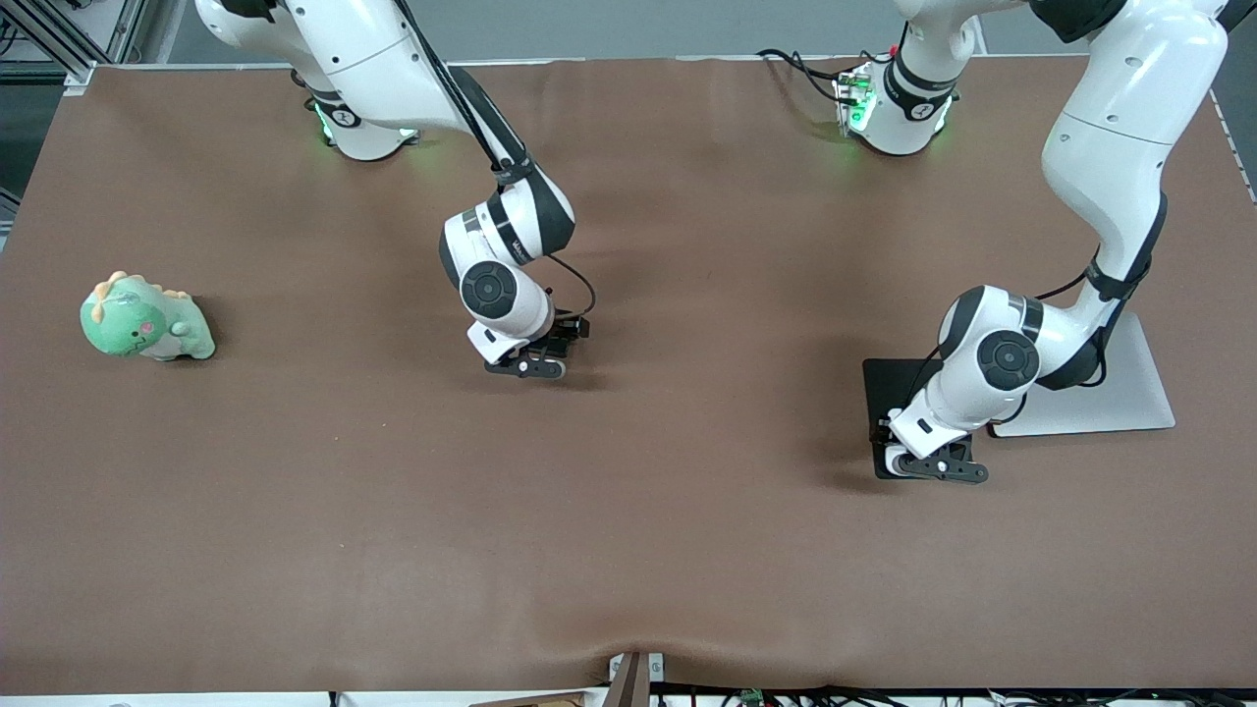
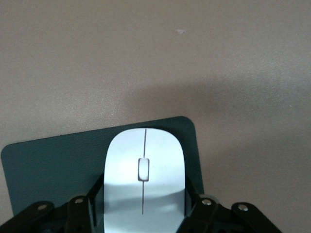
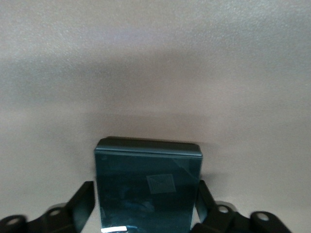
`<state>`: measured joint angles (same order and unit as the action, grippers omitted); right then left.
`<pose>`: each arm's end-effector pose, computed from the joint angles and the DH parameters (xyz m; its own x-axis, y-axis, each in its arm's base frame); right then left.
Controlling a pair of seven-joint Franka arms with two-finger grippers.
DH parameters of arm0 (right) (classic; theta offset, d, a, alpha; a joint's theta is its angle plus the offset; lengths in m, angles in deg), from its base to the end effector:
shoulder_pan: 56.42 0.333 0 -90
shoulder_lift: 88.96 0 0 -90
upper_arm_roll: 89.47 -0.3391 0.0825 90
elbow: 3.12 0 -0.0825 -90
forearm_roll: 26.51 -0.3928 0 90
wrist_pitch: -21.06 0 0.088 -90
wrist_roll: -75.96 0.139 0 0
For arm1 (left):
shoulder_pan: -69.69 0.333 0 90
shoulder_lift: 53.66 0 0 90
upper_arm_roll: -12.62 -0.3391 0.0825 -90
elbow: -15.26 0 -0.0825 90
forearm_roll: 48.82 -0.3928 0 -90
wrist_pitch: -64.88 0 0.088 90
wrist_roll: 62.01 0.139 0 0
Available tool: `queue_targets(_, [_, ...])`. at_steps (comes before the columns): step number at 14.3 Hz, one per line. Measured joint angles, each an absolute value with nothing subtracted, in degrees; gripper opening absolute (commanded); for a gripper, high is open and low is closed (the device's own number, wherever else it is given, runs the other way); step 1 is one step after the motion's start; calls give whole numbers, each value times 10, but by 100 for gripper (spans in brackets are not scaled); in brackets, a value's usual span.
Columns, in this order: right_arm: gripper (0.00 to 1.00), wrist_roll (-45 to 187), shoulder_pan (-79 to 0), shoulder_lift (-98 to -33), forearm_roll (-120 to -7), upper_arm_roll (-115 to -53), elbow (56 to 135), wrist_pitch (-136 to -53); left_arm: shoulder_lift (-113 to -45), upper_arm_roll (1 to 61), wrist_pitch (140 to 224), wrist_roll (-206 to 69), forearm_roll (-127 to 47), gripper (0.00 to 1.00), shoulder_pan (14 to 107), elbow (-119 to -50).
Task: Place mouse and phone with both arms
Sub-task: 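Carry the mouse onto the mouse pad with the left gripper, then release the mouse and raise the left gripper while the right gripper carries the phone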
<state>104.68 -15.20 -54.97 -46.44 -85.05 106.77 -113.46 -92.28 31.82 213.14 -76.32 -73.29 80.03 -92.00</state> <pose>0.4905 0.3832 0.1497 0.9673 -0.1039 -0.2312 -0.1199 -0.9912 -0.0565 0.6580 -0.0945 0.1546 0.9779 -0.1806 0.1057 -0.1790 -0.9835 -0.0244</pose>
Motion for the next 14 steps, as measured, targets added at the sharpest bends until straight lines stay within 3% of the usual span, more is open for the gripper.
queue_targets(1, [0,1047,-152,-550,-464,-850,1067,-1134,-923,318,2132,-763,-733,100,800,-919])
queue_targets(4, [0,1047,-154,-550,-464,-843,1059,-1102,-913,320,2129,-763,-733,100,800,-910])
queue_targets(7, [0,1047,-169,-556,-464,-828,1020,-1018,-875,328,2094,-763,-733,100,800,-905])
queue_targets(14, [0,953,-233,-613,-455,-785,1015,-948,-764,375,1909,-765,-692,100,797,-863])
